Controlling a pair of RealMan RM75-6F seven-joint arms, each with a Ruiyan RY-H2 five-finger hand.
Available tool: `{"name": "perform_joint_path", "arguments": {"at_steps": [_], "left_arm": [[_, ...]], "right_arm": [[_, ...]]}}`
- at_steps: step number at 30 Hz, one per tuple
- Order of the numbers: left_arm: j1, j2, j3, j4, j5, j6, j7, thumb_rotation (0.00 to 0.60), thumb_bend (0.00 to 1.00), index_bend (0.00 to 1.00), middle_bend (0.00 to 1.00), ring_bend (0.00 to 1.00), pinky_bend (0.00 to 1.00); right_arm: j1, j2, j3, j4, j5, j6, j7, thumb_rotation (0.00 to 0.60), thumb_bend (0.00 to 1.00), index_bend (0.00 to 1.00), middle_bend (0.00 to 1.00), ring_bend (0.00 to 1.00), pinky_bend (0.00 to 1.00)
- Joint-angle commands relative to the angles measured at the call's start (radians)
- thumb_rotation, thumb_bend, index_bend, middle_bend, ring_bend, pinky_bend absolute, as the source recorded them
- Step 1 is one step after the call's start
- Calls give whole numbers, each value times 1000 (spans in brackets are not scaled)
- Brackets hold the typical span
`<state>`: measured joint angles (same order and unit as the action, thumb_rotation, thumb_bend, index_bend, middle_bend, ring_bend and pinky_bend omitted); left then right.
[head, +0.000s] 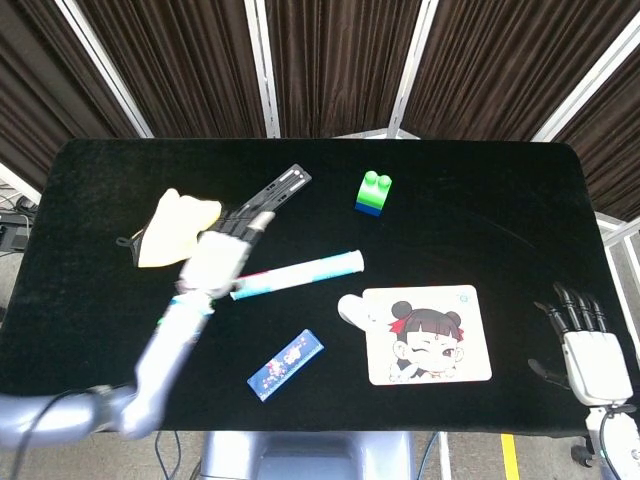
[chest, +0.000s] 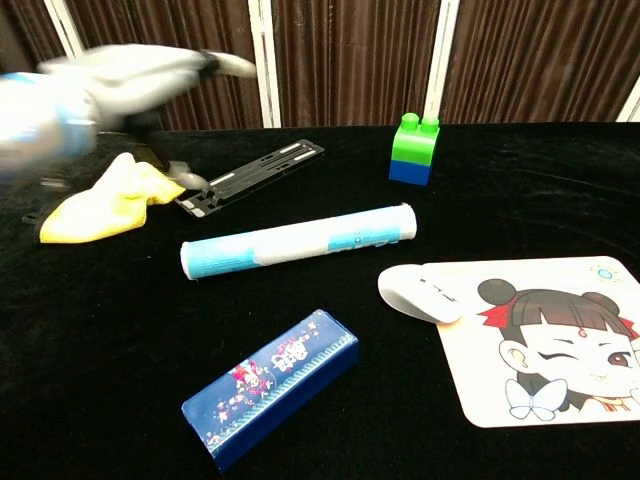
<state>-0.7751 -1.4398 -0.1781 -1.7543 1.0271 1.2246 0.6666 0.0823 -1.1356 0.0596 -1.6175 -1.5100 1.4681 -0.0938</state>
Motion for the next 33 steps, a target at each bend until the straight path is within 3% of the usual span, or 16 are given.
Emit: {"name": "perform_joint_path", "arguments": {"at_steps": [1,5,10,16,24,33], "left_arm": [[172,185,141,-99,173,118,-165,600,130,0,0,0,0],[355,290,282,-78,331,283,-300,600,129,0,0,0,0],[462,313,338,0,444,391,-404,600,128,0,0,0,0],[538,308,329,77,484,456,-482,600,127,0,0,0,0],[563,320,289,92,500,443,-527,600,129,0,0,0,0],[588,327,267,104,524,443,-554,600,128,0,0,0,0]], "right_arm": [[5,-9,4,1,11,-9,-15,600,123,181,0,0,0],[18,-36,17,-15,15,-9,-54,600,95,180,0,0,0],[40,-68,28,-46,22,-27,-93,600,75,181,0,0,0],[109,-132,55,-126,55,-110,-192,600,78,180,0,0,0],[248,-280,130,-258,262,-277,-371,600,82,180,0,0,0],[350,-429,192,-247,456,-298,-482,600,82,180,0,0,0]]}}
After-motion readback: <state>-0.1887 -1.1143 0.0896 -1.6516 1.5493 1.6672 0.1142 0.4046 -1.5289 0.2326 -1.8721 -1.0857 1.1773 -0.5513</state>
